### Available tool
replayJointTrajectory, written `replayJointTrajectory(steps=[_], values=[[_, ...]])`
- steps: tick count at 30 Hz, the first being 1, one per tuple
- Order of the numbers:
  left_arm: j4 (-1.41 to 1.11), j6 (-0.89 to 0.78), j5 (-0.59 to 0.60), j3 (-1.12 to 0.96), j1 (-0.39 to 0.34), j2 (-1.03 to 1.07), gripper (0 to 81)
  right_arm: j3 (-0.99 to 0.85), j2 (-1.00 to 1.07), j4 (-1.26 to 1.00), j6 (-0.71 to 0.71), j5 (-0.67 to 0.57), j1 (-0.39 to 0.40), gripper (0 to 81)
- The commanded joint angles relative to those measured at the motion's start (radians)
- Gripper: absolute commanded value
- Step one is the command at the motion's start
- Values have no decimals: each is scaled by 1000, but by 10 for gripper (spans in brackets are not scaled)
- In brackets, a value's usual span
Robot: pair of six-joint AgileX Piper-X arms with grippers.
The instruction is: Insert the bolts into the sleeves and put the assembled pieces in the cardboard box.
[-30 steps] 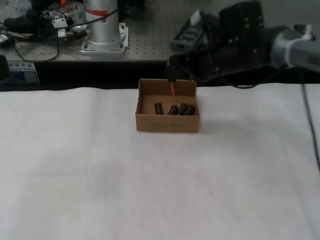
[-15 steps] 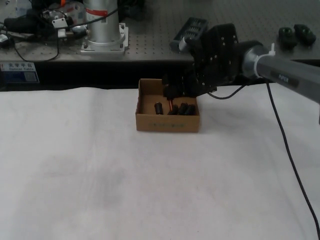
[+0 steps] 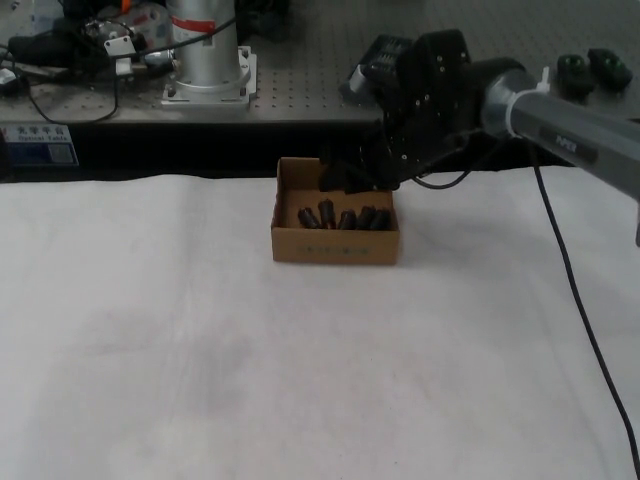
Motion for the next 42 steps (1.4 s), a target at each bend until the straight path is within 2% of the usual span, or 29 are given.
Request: replayJointTrajectory(steps=[1,5,11,16,22,28,35,42], values=[[-2,12,1,-4,2,-1,320,-15,-47,35,-7,-6,0,319],[-2,12,1,-4,2,-1,320,-15,-94,147,-12,-6,0,319],[-2,-6,19,-4,2,-5,314,-15,-197,512,-96,21,0,319],[32,-23,20,-4,2,-36,225,-13,-288,771,-214,213,19,319],[185,112,15,-4,2,-69,117,-13,-445,839,-205,313,74,319],[286,267,8,-4,2,-69,92,35,-628,856,-202,381,166,319],[352,357,8,-4,-2,-69,92,433,-938,803,-154,455,269,319],[359,377,11,99,-79,-83,92,952,-1357,632,19,474,322,319]])
